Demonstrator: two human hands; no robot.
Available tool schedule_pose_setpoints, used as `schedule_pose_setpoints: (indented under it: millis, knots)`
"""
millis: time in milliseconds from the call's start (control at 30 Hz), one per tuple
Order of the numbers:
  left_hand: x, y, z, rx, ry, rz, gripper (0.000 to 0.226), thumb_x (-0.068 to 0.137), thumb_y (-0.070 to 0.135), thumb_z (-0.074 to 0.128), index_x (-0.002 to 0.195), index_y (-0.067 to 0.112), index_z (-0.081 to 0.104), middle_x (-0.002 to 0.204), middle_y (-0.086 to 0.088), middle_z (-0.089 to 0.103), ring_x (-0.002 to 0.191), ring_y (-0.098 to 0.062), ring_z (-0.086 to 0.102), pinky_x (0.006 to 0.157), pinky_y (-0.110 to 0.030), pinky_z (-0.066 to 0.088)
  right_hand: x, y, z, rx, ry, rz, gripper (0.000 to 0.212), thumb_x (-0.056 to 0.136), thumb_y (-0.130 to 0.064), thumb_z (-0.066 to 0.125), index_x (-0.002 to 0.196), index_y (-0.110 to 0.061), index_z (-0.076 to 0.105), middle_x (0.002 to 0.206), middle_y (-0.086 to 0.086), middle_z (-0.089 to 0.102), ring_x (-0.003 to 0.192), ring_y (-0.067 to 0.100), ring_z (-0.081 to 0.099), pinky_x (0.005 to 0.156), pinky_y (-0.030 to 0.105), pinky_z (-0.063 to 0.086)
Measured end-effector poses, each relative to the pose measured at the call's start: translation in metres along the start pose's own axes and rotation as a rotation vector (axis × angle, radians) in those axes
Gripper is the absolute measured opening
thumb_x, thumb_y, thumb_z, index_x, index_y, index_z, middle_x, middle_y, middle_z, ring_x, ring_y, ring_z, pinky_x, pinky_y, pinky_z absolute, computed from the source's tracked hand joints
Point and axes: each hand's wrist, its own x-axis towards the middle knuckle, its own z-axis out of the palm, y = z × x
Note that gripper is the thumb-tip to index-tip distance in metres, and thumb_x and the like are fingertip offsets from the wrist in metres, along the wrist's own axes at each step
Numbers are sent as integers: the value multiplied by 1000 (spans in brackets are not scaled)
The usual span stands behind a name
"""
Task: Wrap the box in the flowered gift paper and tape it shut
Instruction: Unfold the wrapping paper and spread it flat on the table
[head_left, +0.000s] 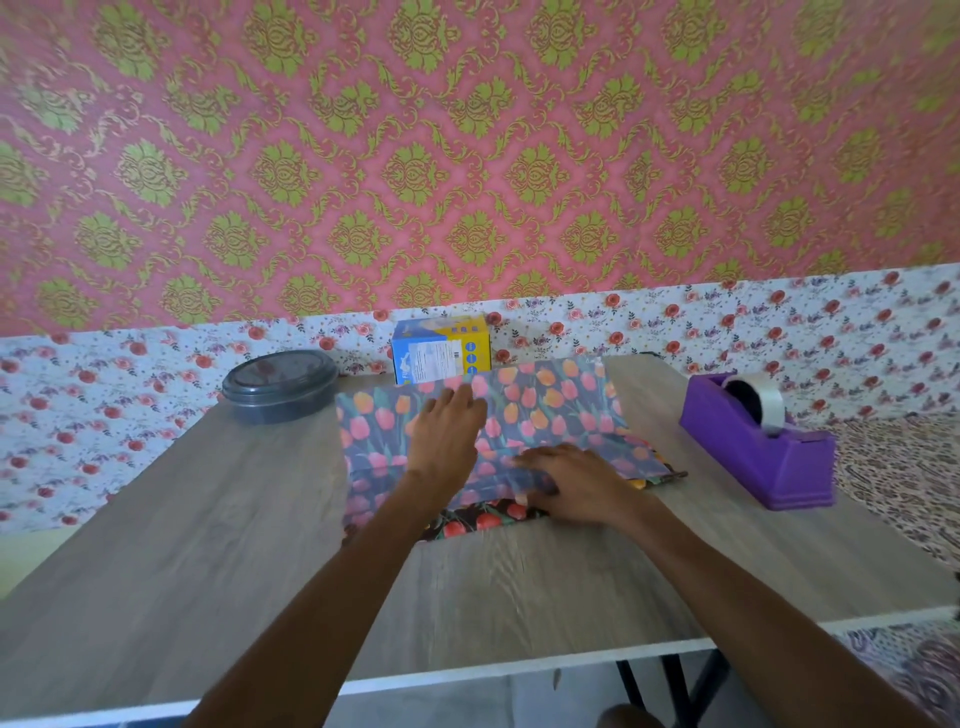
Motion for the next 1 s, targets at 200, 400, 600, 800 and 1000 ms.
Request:
schedule_pose_setpoints:
  millis: [200,400,600,800,1000]
  knots:
    - [-17,-10,41,-322,-431,-125,50,96,36,53,142,22,41,142,-4,43,129,-29,42,104,-45,37,-4,9,6,-40,-113,53,66,86,-74,41,147,-50,30,158,-20,25,142,22,24,112,52,20]
    - [-19,-23,45,-484,-489,-151,45,96,27,56,138,13,48,137,-11,51,123,-29,51,101,-41,42,0,5,2,23,142,-33,43,78,-68,52,104,-39,70,103,-17,72,101,9,65,82,31,53]
    - [-30,-19,19,-410,-223,-148,26,89,20,65,115,21,61,124,-2,51,117,-20,47,100,-35,37,2,-11,1,-99,235,-103,16,90,-34,60,90,-26,74,95,-7,73,92,18,66,73,30,48]
    - [-56,-2,-3,-701,-344,-52,9,77,13,77,81,18,71,82,7,64,71,-6,56,70,-28,49,-1,-14,-10,-52,141,-83,16,82,-25,67,94,-33,75,102,-14,73,99,13,65,76,29,47]
    - [-66,0,-11,-578,-380,46,26,84,5,65,99,24,77,95,5,69,79,-8,60,73,-24,49,-6,-19,-15,-92,106,-68,20,79,-19,64,90,-32,74,97,-10,72,94,16,66,70,31,48]
